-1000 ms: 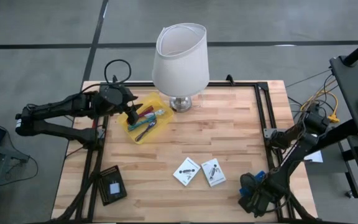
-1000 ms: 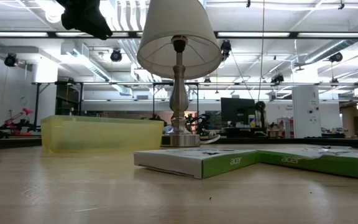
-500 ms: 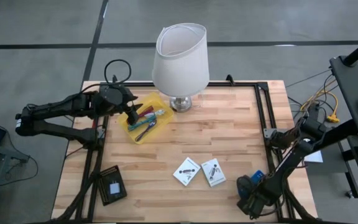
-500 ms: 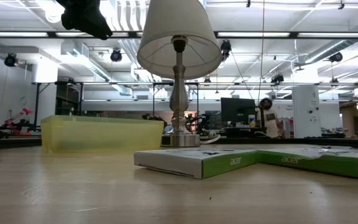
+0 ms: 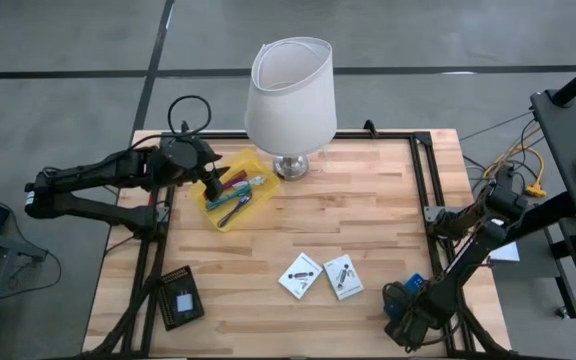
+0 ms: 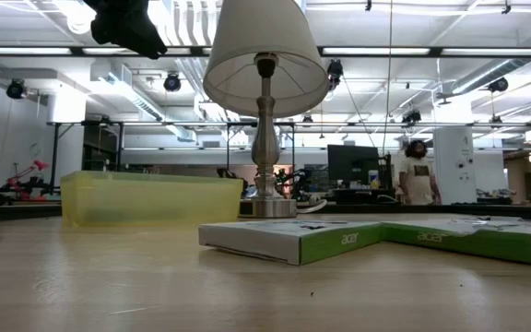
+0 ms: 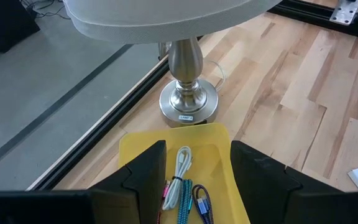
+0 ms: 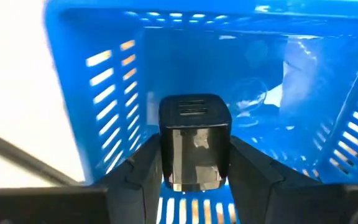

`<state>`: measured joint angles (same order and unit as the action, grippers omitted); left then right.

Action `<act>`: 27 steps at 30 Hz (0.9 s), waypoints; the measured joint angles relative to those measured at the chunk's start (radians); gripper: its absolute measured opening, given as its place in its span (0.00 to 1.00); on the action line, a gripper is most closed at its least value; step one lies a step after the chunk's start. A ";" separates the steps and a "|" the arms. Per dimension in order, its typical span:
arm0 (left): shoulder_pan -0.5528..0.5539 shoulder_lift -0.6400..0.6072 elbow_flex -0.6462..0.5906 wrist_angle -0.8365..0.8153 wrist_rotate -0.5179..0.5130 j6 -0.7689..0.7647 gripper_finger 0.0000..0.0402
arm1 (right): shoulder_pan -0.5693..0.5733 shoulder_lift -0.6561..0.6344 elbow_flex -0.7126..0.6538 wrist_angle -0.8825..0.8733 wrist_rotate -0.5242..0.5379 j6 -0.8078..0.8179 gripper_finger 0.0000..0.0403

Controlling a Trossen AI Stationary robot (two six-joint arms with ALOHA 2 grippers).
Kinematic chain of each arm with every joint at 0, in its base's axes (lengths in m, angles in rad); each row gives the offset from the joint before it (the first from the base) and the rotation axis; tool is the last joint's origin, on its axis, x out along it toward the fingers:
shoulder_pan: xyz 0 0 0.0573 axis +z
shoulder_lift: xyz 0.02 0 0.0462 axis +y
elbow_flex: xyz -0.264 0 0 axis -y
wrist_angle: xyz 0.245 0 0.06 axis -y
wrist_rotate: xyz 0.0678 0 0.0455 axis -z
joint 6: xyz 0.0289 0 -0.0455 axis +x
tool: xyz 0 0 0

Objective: Pick and place items into bin
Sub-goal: Put the black charger adapter into the black bin

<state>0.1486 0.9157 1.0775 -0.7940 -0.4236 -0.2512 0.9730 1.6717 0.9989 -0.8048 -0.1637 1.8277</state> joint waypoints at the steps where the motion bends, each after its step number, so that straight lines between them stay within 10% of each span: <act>1: 0.000 0.000 0.000 0.000 0.000 0.000 0.41 | 0.000 -0.010 0.000 -0.001 0.004 0.002 0.32; 8: 0.000 -0.002 0.000 0.000 0.011 -0.002 0.41 | 0.000 -0.135 0.006 -0.017 0.145 0.010 0.32; 17: -0.001 -0.003 0.000 0.042 0.094 -0.006 0.41 | 0.000 -0.362 0.009 -0.094 0.808 -0.071 0.32; 22: -0.001 0.002 -0.021 0.258 0.341 -0.007 0.41 | -0.031 -0.456 0.009 0.017 1.278 -0.347 0.32; 27: -0.002 0.019 -0.097 0.636 0.619 -0.047 0.41 | -0.115 -0.503 0.009 0.165 1.319 -0.658 0.32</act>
<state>0.1467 0.9350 0.9804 -0.1581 0.1954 -0.2978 0.8583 1.1691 1.0080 -0.6395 1.1554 1.1695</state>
